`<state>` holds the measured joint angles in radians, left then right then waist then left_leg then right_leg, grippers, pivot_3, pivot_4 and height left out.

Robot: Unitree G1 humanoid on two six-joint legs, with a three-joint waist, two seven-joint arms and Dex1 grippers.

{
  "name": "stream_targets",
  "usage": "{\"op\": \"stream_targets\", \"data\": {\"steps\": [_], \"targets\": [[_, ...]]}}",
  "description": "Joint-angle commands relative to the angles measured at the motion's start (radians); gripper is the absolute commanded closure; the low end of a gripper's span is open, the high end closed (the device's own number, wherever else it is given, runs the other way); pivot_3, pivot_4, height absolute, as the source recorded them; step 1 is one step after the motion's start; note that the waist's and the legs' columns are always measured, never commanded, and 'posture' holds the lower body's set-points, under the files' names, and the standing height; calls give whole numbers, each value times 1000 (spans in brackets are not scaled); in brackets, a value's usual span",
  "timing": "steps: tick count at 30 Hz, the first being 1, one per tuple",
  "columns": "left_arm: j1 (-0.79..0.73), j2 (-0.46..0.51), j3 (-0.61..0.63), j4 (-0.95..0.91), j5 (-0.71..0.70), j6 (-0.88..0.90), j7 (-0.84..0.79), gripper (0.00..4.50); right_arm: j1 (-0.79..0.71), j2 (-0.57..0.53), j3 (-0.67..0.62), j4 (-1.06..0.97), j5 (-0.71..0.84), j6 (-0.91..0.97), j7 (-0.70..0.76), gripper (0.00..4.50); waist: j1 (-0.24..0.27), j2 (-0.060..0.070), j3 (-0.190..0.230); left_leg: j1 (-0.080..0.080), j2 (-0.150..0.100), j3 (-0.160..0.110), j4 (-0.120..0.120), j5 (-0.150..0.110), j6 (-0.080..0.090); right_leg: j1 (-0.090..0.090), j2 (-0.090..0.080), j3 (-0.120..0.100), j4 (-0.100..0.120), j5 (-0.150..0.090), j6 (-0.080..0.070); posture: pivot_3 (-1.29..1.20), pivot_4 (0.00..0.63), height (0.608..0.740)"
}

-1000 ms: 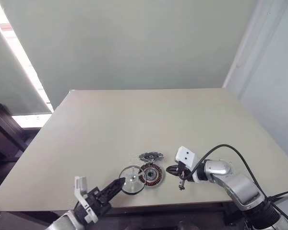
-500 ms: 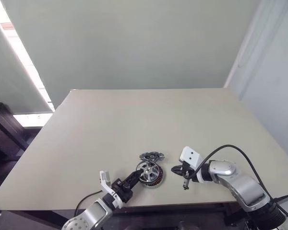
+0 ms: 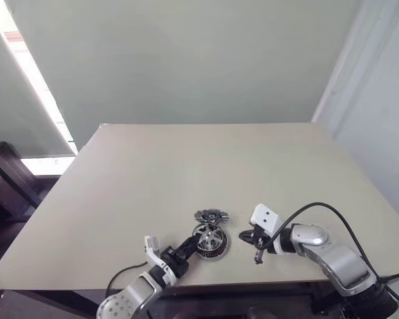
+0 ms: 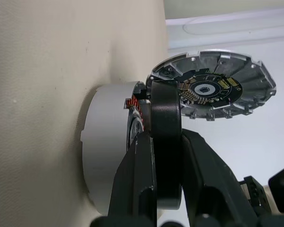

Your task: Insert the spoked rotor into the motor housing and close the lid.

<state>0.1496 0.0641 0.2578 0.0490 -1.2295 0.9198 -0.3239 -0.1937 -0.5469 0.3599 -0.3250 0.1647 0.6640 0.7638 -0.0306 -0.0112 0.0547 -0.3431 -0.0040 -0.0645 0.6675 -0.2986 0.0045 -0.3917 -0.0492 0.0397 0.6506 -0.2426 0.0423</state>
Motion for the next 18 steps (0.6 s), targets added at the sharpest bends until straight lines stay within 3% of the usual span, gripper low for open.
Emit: {"op": "stream_targets", "data": {"steps": [1,18], "targets": [[19,-2,-4,-17,4,28,6,4157,-18,-1,-32,-35,6,-5,-9,4500,0,0,0,0,0,0,0,0,0,0,0,0,0,0,0,0,0,740],[-1,-16,-8,-12,97,-29,28,4157,-22,19,-28,-31,7,-13,-18,4500,4,1,0,0,0,-1,-1,0,0,1,0,-1,-5,0,0,0,0,740]]}}
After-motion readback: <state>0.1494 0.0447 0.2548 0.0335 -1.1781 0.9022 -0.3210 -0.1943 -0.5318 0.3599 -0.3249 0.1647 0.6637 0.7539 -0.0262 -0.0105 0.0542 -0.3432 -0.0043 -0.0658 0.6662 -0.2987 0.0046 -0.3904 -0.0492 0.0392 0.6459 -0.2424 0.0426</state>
